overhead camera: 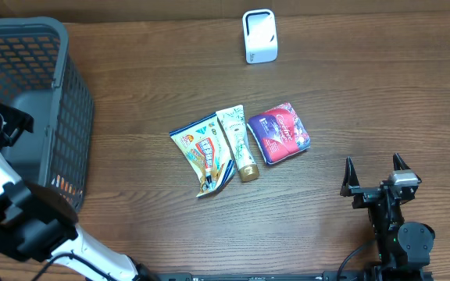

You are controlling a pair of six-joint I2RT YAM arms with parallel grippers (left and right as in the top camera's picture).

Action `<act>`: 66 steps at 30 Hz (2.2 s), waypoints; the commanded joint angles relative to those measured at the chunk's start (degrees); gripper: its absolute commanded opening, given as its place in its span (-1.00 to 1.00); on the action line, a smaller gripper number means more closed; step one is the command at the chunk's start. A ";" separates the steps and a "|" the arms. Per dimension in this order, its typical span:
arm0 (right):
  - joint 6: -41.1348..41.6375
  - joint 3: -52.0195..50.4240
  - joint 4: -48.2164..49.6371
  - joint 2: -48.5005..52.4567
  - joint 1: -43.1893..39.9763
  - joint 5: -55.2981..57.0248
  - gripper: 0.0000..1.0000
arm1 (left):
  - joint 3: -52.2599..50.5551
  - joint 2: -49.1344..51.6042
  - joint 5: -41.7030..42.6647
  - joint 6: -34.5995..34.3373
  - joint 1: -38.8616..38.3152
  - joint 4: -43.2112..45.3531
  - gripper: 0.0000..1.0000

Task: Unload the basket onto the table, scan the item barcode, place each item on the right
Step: 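Reach the left gripper into the basket toward the orange Kleenex box, then grasp the orange Kleenex box with the left gripper and lift it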

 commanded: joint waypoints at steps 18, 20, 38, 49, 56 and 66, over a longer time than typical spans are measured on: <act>-0.22 -0.57 0.42 -0.46 -0.15 0.35 1.00 | -7.61 7.06 2.14 6.73 0.07 -5.51 0.68; -0.20 -0.57 0.39 -0.46 -0.15 0.35 1.00 | -9.25 6.08 1.81 6.71 -0.04 -5.42 0.69; -0.22 -0.57 0.42 -0.46 -0.15 0.35 1.00 | -25.44 4.17 4.81 6.69 0.17 11.50 0.58; -0.22 -0.57 0.42 -0.46 -0.15 0.35 1.00 | -31.56 4.17 2.97 6.71 0.24 16.41 -0.56; -0.20 -0.57 0.39 -0.46 -0.15 0.35 1.00 | -24.72 4.07 3.23 6.58 0.24 12.22 -0.92; -0.20 -0.57 0.42 -0.46 -0.15 0.35 1.00 | 11.72 3.78 6.23 6.82 0.22 -5.51 -0.92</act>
